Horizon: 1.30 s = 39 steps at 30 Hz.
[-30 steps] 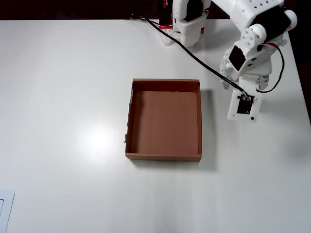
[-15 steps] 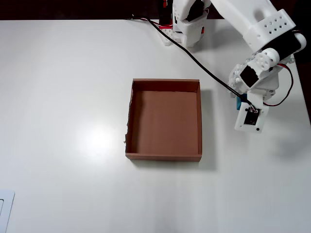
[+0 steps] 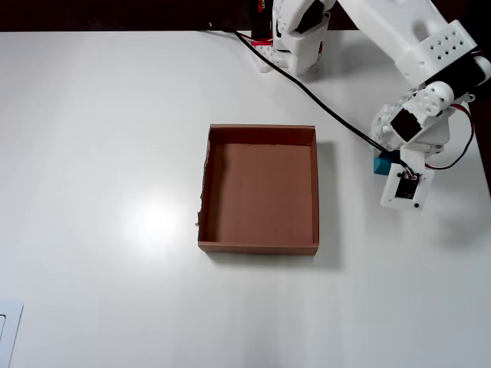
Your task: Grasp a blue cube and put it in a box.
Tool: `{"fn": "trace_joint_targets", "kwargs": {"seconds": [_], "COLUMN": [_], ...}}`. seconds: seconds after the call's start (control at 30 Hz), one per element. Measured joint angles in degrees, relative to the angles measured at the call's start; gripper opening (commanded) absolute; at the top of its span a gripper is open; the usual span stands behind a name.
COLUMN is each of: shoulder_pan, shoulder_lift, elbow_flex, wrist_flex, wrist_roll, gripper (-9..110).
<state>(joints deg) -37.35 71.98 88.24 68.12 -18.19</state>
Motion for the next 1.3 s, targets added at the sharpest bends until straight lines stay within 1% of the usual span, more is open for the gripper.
{"fn": "trace_joint_targets", "kwargs": {"seconds": [0.9, 1.3], "shoulder_pan": [-0.2, -0.2], "shoulder_lift": [0.0, 0.0], "elbow_flex": [0.5, 0.5], "wrist_flex": [-1.5, -2.0], "wrist_roll": [1.0, 2.0], "gripper": [15, 14]}}
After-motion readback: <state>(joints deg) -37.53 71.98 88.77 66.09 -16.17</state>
